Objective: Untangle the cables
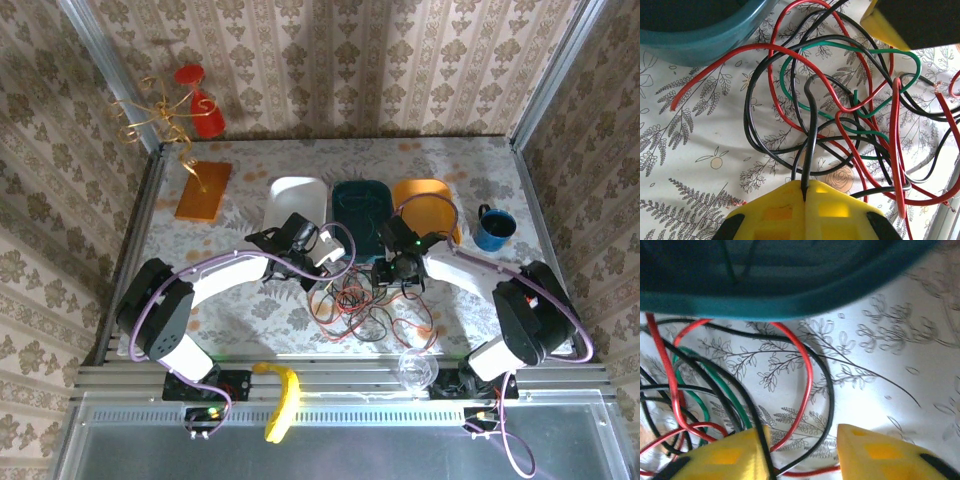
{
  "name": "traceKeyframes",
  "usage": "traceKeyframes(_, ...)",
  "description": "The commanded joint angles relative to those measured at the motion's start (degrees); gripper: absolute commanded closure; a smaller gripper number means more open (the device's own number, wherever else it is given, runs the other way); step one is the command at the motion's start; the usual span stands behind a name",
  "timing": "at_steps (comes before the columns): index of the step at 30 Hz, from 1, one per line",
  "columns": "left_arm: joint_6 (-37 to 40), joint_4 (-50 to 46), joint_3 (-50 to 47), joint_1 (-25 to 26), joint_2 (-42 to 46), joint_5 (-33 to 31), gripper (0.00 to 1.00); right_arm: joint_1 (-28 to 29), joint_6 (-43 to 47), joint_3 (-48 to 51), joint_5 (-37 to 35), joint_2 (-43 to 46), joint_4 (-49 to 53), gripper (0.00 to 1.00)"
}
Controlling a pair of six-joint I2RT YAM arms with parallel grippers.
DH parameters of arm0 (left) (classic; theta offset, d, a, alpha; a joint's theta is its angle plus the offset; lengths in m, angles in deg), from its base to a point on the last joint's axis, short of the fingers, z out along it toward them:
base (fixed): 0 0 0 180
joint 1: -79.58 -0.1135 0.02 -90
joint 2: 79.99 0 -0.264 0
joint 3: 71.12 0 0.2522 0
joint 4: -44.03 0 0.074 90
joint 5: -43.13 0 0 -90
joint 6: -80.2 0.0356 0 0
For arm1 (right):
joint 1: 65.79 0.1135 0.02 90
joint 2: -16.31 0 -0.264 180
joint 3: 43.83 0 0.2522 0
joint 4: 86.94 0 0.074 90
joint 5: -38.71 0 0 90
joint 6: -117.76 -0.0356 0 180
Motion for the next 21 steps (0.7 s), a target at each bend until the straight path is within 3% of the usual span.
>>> traceKeyframes(1,1.1,-0.9,1.7,0.4,-1.4,0.4,1.0,-0.1,1.8,-1.2,4.2,-0.3,-1.7,0.95)
traceKeyframes(2,1.1,-1.0,1.7,0.3,-1.6,0.2,1.0,-0.1,2.2,-1.5,4.2,0.3,-1.3,1.0)
traceKeyframes(8,0.9,-1.3,0.6,0.4,-2.7,-3.2,1.0,-0.3,6.9,-7.2,1.8,13.0,5.6,1.0)
traceKeyframes(14,1.2,-2.0,-0.3,0.2,-4.2,-5.3,1.0,-1.3,14.5,-14.1,10.5,23.9,7.7,1.0)
traceKeyframes(17,1.3,-1.8,-0.5,-0.3,-4.7,-5.5,1.0,-2.3,14.7,-17.9,7.9,26.4,8.3,1.0)
traceKeyframes(21,1.3,-1.8,-0.8,-0.5,-4.8,-5.2,1.0,-3.4,14.0,-22.5,-3.3,29.3,6.1,1.0)
